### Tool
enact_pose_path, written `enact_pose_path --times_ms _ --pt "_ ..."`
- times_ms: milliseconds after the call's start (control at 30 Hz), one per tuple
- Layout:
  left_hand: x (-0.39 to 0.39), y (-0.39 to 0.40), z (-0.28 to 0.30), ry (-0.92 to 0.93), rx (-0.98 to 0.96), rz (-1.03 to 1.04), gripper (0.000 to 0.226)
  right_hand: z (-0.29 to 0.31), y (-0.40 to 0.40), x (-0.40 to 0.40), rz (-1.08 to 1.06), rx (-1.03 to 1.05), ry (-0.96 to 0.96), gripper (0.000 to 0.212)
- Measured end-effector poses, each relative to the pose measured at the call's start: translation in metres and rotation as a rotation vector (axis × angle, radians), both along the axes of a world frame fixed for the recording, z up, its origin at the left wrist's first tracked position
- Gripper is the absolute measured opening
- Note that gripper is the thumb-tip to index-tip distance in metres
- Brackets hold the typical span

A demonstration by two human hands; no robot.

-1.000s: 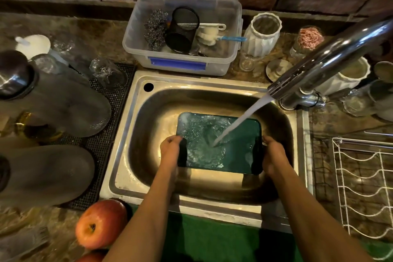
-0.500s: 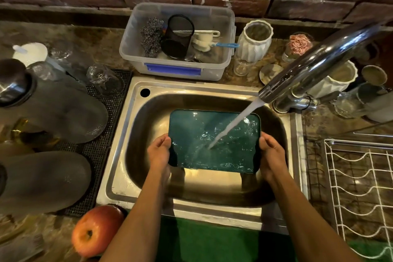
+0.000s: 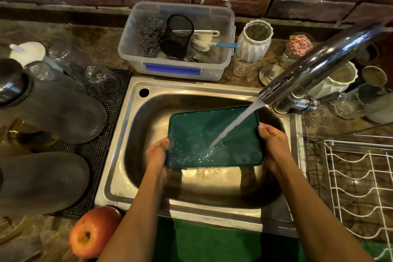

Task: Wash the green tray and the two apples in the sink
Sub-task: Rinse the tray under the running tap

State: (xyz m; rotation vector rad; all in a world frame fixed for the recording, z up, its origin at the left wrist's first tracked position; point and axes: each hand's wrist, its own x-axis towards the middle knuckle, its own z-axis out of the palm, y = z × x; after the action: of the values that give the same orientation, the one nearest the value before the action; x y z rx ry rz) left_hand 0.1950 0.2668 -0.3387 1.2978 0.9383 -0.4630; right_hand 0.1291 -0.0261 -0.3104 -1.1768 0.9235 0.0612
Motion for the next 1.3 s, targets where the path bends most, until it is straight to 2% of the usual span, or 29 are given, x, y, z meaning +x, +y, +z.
enact_pose_path --times_ms 167,267,400,567,833,1133,1200,1300 --pt "0.005 0.002 0.005 -0.007 -0.012 -0.014 0.023 -0.002 0.001 -0.003 -0.006 0.013 0.078 0.023" --pt "0.009 0.004 0.009 -0.050 -0.012 -0.026 0.013 -0.007 0.007 -0.007 -0.060 0.030 0.125 0.023" --pt "0.016 0.004 0.018 -0.144 0.021 -0.068 0.017 -0.015 0.016 -0.014 -0.131 0.055 0.161 0.027" --pt "0.022 0.004 0.034 -0.262 0.059 -0.171 0.016 -0.020 0.022 -0.023 -0.108 0.139 0.131 0.029" --pt "0.024 0.011 0.041 -0.291 0.012 -0.142 0.023 -0.012 0.016 -0.019 -0.112 0.174 0.048 0.029" --pt "0.004 0.005 0.011 -0.082 -0.128 -0.001 0.028 0.032 0.013 0.007 0.020 -0.057 -0.102 0.018" --pt "-0.001 0.001 0.009 -0.017 -0.122 -0.010 0.030 0.039 0.012 0.013 0.042 -0.099 -0.099 0.017" --pt "-0.007 -0.002 0.006 0.108 -0.137 0.002 0.022 0.042 0.009 0.019 0.053 -0.140 -0.043 0.016"
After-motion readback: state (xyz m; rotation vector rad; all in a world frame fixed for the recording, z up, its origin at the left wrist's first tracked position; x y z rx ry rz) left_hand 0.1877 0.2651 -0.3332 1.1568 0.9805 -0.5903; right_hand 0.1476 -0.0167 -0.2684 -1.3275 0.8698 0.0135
